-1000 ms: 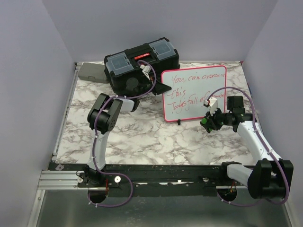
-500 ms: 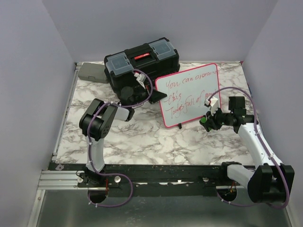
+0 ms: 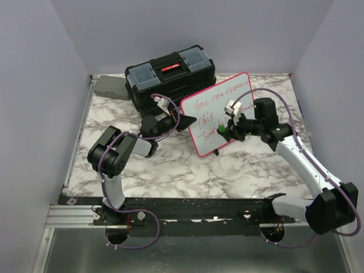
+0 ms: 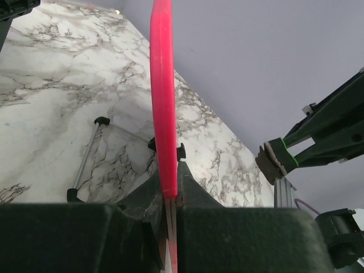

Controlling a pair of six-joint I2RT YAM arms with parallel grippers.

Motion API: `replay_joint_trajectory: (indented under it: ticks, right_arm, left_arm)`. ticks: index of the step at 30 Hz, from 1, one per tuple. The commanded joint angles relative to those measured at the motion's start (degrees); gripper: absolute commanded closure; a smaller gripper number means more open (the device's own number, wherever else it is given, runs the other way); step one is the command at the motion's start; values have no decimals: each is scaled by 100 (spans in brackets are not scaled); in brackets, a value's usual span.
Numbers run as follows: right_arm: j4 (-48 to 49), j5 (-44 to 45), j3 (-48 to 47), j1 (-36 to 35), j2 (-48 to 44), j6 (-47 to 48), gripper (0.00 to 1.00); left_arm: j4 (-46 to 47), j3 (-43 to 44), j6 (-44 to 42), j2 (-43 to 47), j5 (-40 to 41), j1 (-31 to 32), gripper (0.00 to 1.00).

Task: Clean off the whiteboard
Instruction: Adjust the whiteboard stand at the center of the board, then erase the whiteboard at the whiteboard stand.

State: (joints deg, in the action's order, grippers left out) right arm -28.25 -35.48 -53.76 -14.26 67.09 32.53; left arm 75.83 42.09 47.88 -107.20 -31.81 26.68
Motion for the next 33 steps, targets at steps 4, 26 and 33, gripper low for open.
replay_joint_trajectory:
  ticks: [4,26,33]
  right_arm:
    - [1336,1856,-1341,-1229,1351,-1027,97]
    - [3199,3520,-1275,-2299,2108,-1755,99]
    - [3675,4502,-1130,-2300,2300,-1963,99]
  left_arm:
    - [-1,-113,-261,255,229,175,100]
    - [-714,-105,-182,542,614,341,100]
    - [-881,-17,-345,619,554,423,100]
